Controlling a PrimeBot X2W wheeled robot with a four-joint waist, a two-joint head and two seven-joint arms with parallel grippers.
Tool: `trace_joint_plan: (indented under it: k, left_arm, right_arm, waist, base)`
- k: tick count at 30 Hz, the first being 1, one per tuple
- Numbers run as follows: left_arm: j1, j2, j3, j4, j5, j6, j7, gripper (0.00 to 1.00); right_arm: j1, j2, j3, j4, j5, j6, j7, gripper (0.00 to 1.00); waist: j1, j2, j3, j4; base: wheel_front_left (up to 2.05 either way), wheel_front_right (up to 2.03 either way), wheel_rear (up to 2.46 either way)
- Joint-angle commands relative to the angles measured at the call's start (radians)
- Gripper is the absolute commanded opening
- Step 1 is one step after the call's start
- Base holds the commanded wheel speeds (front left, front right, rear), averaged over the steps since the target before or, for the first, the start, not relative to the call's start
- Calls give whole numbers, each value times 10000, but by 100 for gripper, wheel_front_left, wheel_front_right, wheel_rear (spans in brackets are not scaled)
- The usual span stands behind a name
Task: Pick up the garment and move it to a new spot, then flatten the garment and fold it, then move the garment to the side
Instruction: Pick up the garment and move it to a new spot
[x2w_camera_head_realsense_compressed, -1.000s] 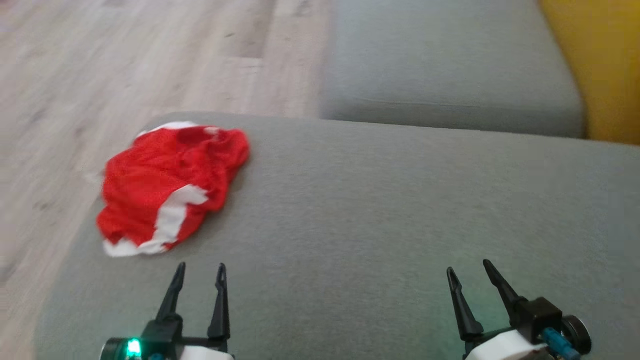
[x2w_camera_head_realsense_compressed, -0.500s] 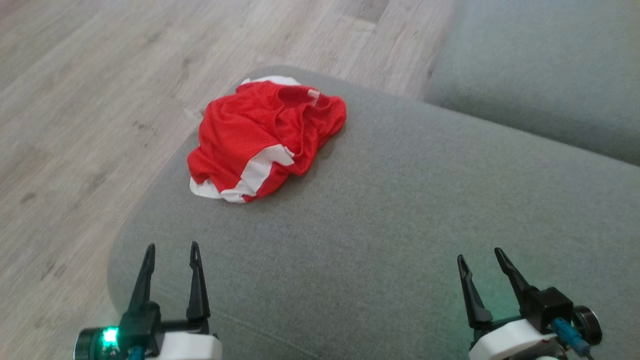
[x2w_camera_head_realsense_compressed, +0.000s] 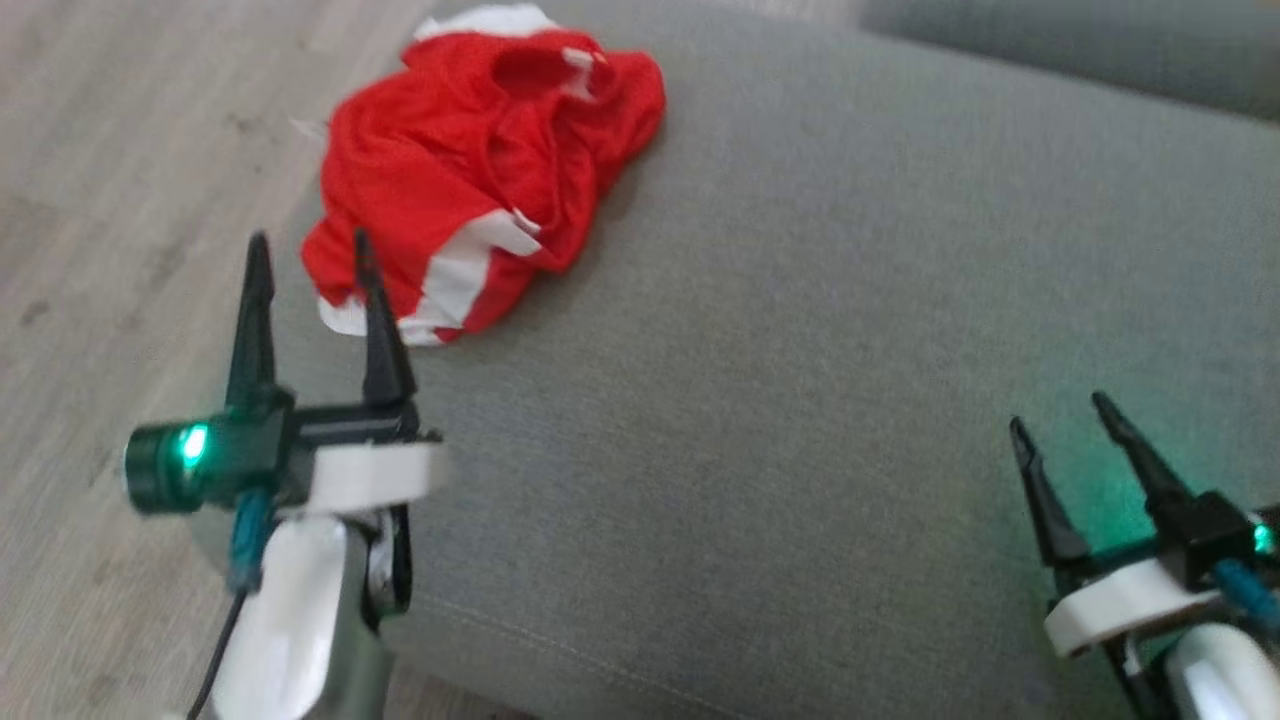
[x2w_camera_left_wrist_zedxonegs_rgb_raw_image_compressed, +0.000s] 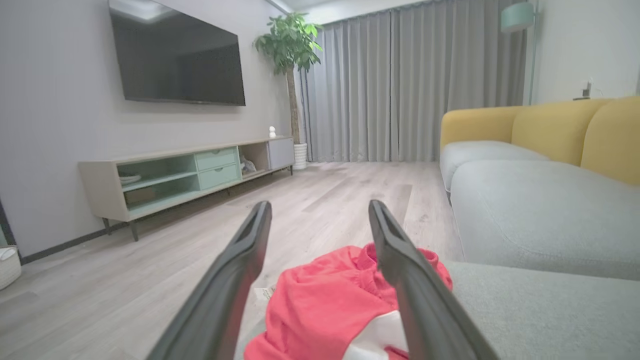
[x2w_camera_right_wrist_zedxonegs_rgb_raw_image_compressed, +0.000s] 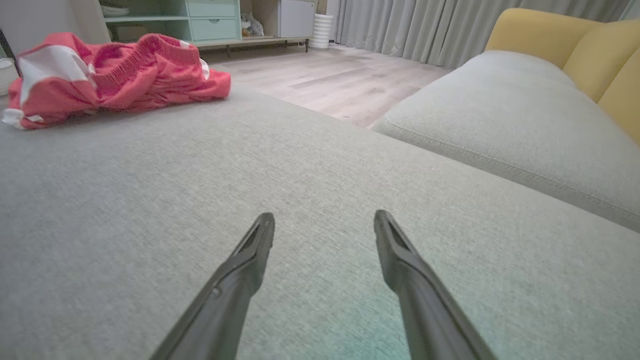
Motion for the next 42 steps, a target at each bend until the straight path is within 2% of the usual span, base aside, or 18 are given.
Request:
trace_joint_plan:
  k: [1,7,18,27,33,34,35,36,37,42]
  left_arm:
    - [-485,54,184,1,-57,211,-49,100]
    - [-1578,54,-258,1262,-1118,889,-49,100]
    - [-2281,54,-677,3190,-2086,1777,-49,100]
    - [-2575,54,-336,3712,-2067,1484,-49,100]
    - [-3211,54,-57,4485,-2159,1371,-49,100]
    - [-3301,54,-60,4630,-2145,1336,-49,90]
    - [-3373,54,-62,4749,-2146,1285,-49,58]
    - [-3444,54,-50,4829,-2199,1226,-49,16]
    - [-3536,54,-19,4822,-2253,1175,-49,0]
    - [-3844,54,136,3903,-1595,1154,-49,0]
  right_arm:
    - [-262,-340,210,-368,52,75,-136,100]
    - [-560,-946,190,-540,167,75,-136,100]
    - [-646,-1343,-188,-790,270,75,-136,100]
    - [-723,-1229,-116,-853,280,75,-136,100]
    - [-811,-1499,-225,-939,379,75,-136,100]
    - [-821,-1501,-251,-940,386,75,-136,100]
    - [-811,-1491,-274,-934,398,75,-136,100]
    - [-803,-1483,-304,-943,406,75,-136,100]
    - [-811,-1483,-336,-958,411,75,-136,100]
    - [-1009,-1289,-354,-927,457,75,-136,100]
  waist:
    - [-3,0,883,-478]
    - [-3,0,1656,-834]
    - [-3,0,2131,-1064]
    - [-3,0,2249,-1250]
    - [-3,0,2776,-1353]
    - [-3,0,2816,-1357]
    - [-3,0,2845,-1353]
    - [-3,0,2909,-1342]
    - [-3,0,2998,-1323]
    - [-3,0,3080,-1356]
  base:
    - [0,0,0]
    - [0,0,0]
    - [0,0,0]
    - [0,0,0]
    - [0,0,0]
    - [0,0,0]
    - [0,0,0]
    - [0,0,0]
    - [0,0,0]
    - [0,0,0]
